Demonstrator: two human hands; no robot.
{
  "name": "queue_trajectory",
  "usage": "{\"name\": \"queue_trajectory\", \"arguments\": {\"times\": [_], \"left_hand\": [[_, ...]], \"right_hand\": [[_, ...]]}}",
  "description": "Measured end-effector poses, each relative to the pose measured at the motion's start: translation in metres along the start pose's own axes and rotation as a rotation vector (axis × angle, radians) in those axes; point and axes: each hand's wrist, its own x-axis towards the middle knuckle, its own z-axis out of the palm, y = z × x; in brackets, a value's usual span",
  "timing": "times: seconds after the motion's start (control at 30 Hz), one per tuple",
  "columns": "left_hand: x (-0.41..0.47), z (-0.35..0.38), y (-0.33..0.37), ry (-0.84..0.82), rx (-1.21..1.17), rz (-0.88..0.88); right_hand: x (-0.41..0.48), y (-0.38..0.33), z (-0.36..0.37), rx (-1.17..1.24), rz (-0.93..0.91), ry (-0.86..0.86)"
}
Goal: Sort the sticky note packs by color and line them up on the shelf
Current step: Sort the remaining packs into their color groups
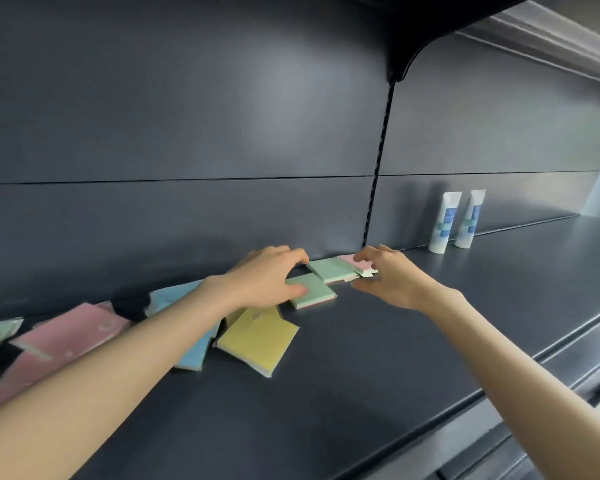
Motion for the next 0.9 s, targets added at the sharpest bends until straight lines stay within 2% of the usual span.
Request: {"name": "queue_trajectory", "arguments": {"times": [0.13, 0.37, 0.5, 0.7, 0.9], "left_hand": [[0.029, 0.016, 0.007, -0.042, 0.026, -0.075], [0.065, 0.049, 0.017, -0.123, 0.079, -0.327], [0.074, 0.057, 0.019, -0.155, 0.016, -0.445], [0.085, 0.057, 0.015, -0.135, -0.038, -0.501], [0.088, 0.056, 0.004, -0.095, -0.176, -0.548]], "right_hand": [[0.030, 0.030, 0.004, -0.002, -0.048, -0.053], [0.078, 0.073, 0.019, 0.083, -0.186, -0.169], [0.106, 0.084, 0.026, 0.100, -0.225, -0.217], [0.139, 0.082, 0.040, 0.095, -0.287, -0.318], [0.156, 0.081, 0.047, 0.045, -0.246, -0.424]]}}
